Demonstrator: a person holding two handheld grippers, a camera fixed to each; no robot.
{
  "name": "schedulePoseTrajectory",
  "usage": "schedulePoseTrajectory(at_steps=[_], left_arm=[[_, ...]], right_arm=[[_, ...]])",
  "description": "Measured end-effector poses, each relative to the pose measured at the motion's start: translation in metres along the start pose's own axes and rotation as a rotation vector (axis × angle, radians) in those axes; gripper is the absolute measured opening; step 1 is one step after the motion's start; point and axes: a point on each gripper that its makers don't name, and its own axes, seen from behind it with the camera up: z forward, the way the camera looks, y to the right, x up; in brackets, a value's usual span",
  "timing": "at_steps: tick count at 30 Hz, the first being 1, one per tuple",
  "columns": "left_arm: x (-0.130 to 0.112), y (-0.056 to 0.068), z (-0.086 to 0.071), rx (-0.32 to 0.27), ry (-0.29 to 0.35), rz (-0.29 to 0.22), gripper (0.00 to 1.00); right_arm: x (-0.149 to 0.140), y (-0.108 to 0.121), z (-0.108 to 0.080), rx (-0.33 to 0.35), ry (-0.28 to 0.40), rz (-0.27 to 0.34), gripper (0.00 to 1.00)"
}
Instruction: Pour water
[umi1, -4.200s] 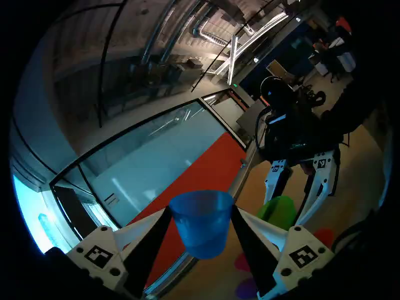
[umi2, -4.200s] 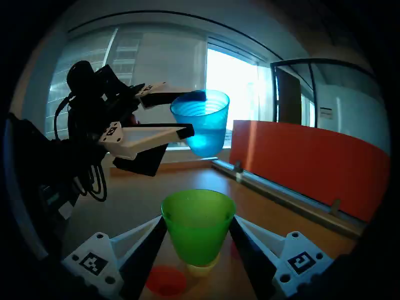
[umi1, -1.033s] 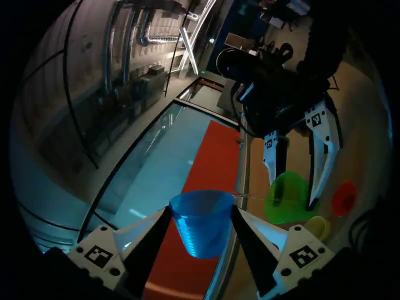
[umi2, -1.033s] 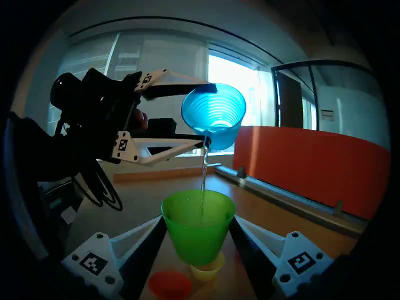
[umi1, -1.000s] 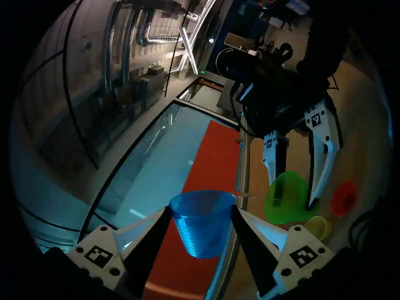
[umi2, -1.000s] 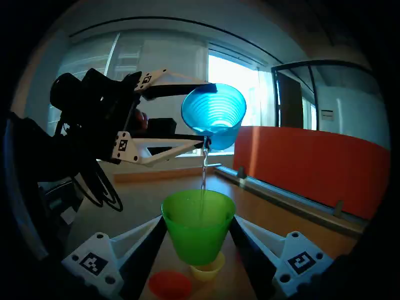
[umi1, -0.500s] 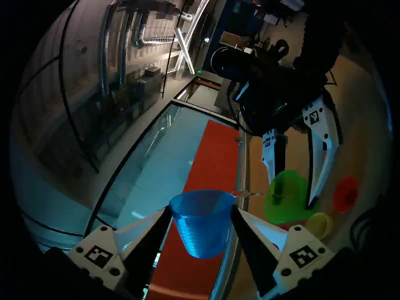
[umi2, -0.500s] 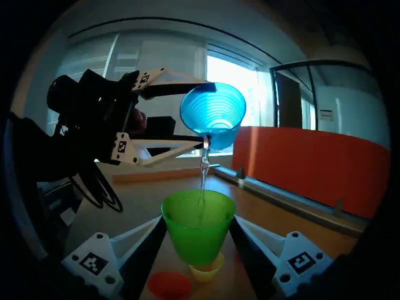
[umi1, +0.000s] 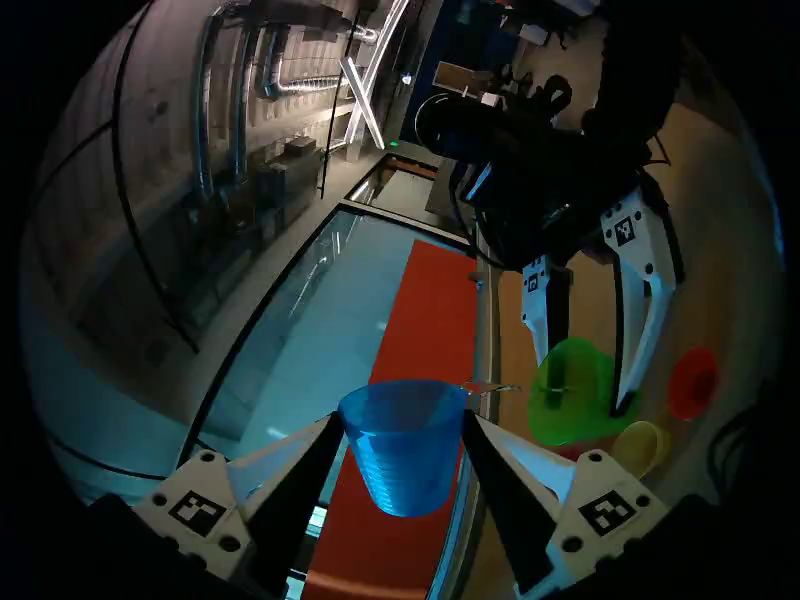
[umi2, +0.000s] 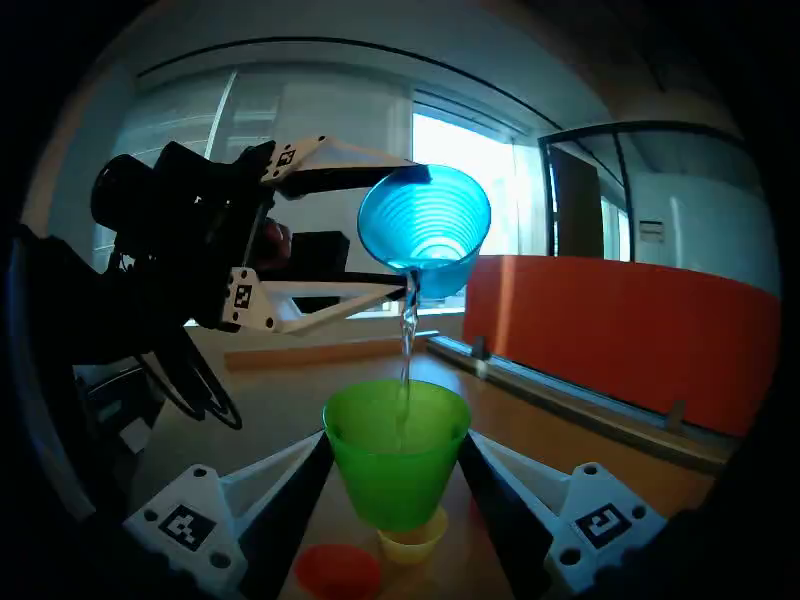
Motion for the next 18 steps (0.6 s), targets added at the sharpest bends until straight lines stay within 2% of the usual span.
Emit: schedulePoseTrajectory(at_steps=[18], left_arm=[[0.0024,-0.0057,0.0010,0.005,-0.004,0.062,0.86]], right_arm=[[0.0011,0.0006,0.0000,-0.005,0.007,-0.001,0.88]])
